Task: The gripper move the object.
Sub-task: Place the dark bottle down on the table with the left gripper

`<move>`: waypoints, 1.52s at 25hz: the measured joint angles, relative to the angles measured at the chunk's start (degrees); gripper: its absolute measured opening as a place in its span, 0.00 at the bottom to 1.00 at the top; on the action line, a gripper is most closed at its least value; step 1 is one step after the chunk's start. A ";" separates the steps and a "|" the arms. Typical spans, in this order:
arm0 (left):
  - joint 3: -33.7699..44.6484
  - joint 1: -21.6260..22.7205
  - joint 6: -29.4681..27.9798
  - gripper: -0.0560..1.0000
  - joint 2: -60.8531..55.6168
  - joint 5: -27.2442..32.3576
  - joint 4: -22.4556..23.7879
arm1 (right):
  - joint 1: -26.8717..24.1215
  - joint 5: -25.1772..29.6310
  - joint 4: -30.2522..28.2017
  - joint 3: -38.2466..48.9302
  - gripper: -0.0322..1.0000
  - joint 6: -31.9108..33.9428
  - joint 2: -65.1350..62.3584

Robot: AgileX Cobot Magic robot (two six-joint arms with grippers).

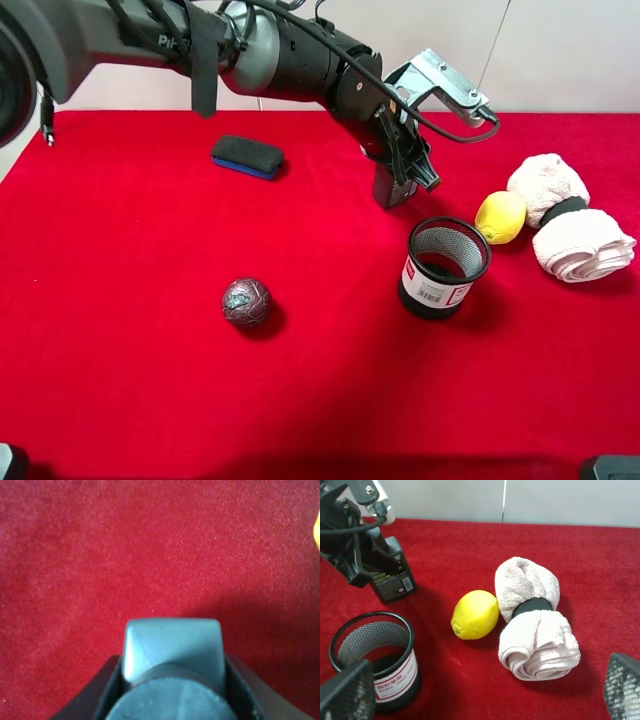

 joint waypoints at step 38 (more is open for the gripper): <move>0.00 0.00 0.31 0.93 -0.29 -0.33 -0.05 | 0.00 0.00 0.00 0.00 0.70 0.05 0.00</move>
